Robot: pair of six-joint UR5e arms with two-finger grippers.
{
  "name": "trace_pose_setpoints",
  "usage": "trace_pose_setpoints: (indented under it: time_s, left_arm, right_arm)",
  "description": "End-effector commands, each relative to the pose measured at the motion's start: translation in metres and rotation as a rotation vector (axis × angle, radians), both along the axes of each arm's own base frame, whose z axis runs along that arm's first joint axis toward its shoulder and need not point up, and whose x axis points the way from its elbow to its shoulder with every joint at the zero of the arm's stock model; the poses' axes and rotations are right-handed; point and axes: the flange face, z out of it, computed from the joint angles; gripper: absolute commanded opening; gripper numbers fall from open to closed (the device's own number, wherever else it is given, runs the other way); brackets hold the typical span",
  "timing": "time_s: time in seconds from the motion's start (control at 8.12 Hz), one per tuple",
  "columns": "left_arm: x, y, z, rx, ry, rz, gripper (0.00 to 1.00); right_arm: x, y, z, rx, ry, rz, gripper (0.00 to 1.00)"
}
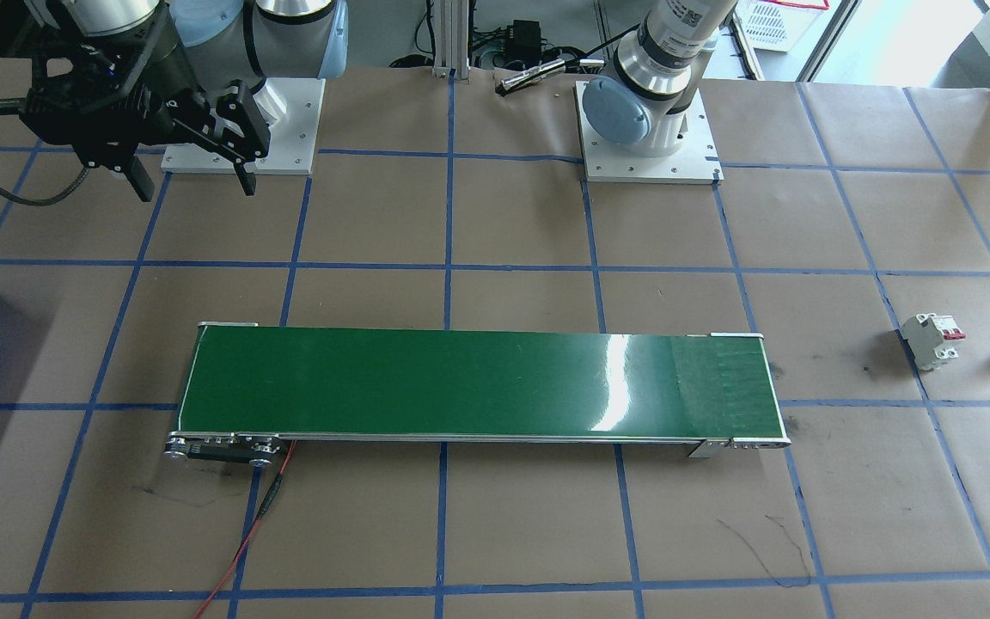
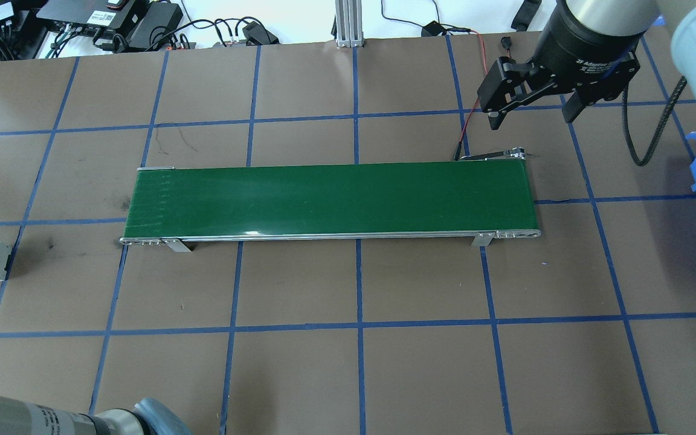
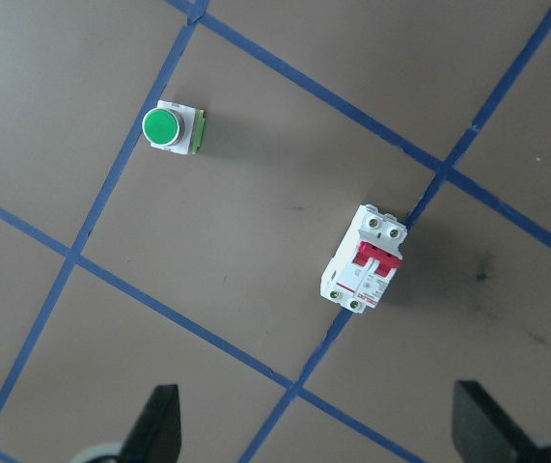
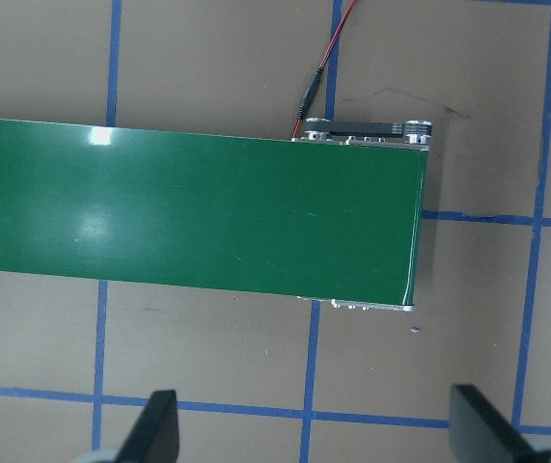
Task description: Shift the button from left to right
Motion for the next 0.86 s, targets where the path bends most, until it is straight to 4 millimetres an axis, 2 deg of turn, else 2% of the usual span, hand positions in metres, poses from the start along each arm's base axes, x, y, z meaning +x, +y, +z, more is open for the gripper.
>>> trace_pose_setpoints:
  time_s: [0.0,0.25,0.49,0.62,0.74]
  left_arm:
    - [0.086,0.015,-0.082,-0.034,0.085,-0.053,1.00]
    - [0.112,0.011,-0.102,-0.044,0.085,-0.098,1.00]
    - [0.127,0.011,-0.130,-0.027,0.115,-0.170,1.00]
    - [0.134,0.007,-0.146,-0.032,0.103,-0.214,1.00]
    - [0.148,-0.002,-0.171,-0.055,0.053,-0.274,1.00]
  right_arm:
    - [0.000,0.000,0.000,0.000,0.000,0.000,1.00]
    - [0.000,0.000,0.000,0.000,0.000,0.000,1.00]
    - [0.000,0.000,0.000,0.000,0.000,0.000,1.00]
    - [0.000,0.000,0.000,0.000,0.000,0.000,1.00]
    - [0.000,0.000,0.000,0.000,0.000,0.000,1.00]
